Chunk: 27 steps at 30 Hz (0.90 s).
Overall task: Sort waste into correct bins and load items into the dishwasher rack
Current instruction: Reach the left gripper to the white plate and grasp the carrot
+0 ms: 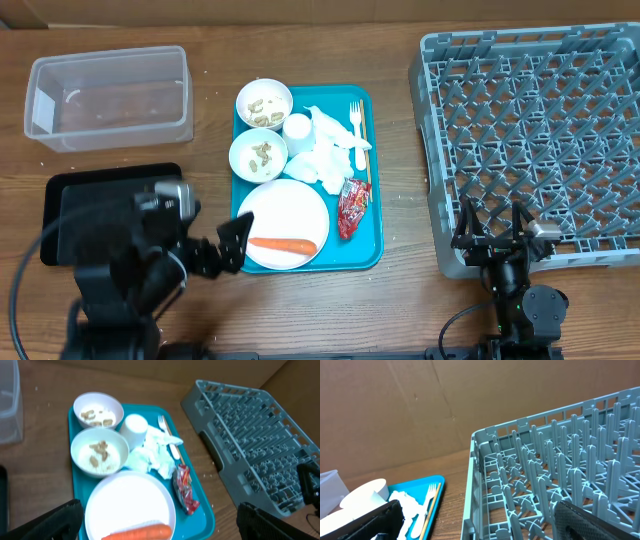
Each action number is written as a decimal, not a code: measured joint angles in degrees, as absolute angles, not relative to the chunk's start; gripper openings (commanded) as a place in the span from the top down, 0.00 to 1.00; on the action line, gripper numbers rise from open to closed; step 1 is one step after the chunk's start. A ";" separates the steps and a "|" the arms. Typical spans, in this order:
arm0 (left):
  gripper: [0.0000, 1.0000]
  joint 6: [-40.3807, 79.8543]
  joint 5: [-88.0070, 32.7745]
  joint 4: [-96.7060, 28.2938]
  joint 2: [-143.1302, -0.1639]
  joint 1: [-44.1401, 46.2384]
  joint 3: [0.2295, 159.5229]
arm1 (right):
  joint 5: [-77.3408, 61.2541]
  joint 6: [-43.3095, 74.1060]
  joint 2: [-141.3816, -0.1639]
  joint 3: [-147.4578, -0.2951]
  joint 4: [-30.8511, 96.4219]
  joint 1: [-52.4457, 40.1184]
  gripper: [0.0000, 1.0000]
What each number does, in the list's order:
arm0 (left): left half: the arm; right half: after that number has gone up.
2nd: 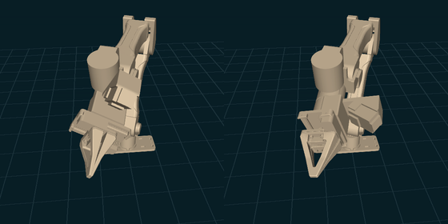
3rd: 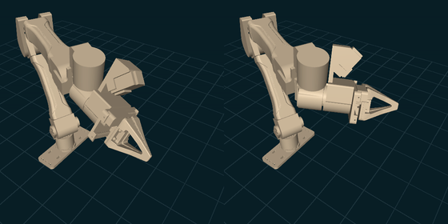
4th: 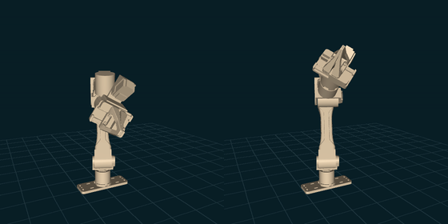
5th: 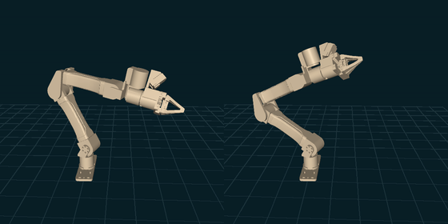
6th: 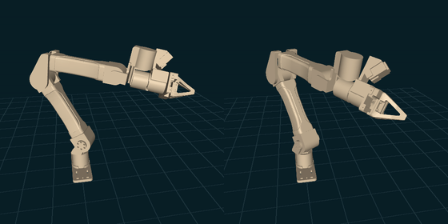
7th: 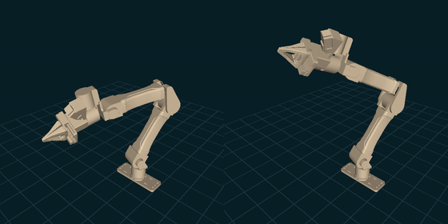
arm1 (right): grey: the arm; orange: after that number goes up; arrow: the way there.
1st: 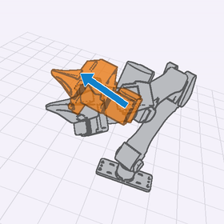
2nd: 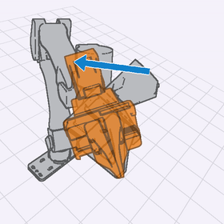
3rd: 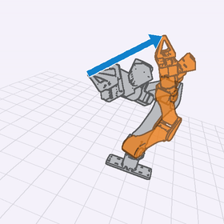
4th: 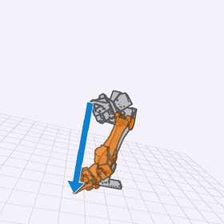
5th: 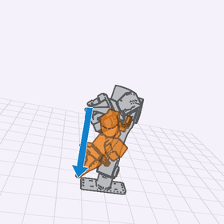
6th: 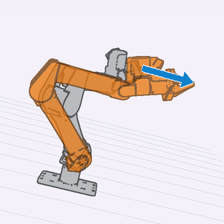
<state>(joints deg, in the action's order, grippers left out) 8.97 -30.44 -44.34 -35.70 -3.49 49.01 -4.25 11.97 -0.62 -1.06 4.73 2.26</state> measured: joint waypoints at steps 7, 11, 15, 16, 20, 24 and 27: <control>0.00 6.02 -40.18 -46.00 -44.86 -1.21 58.13 | -4.23 11.99 -0.62 -1.06 4.75 2.26 0.00; 0.00 8.64 -25.98 -64.05 -53.95 11.73 67.31 | -4.23 11.97 -0.62 -1.06 4.73 2.26 0.00; 0.00 16.75 -15.35 -67.02 -62.46 26.02 70.52 | -4.23 11.97 -0.62 -1.06 4.80 2.26 0.00; 0.00 18.11 -15.11 -66.46 -63.40 27.29 70.52 | -4.23 11.97 -0.62 -1.06 4.71 2.26 0.00; 0.00 26.30 -17.21 -65.60 -67.94 30.85 70.54 | -4.25 11.97 -0.62 -1.06 4.73 2.26 0.00; 0.00 35.99 -16.47 -69.04 -74.54 31.55 70.81 | -4.25 11.97 -0.62 -1.06 4.73 2.26 0.00; 0.00 55.57 -9.85 -76.42 -80.60 31.53 71.11 | -4.25 11.94 -0.62 -1.06 4.73 2.26 0.00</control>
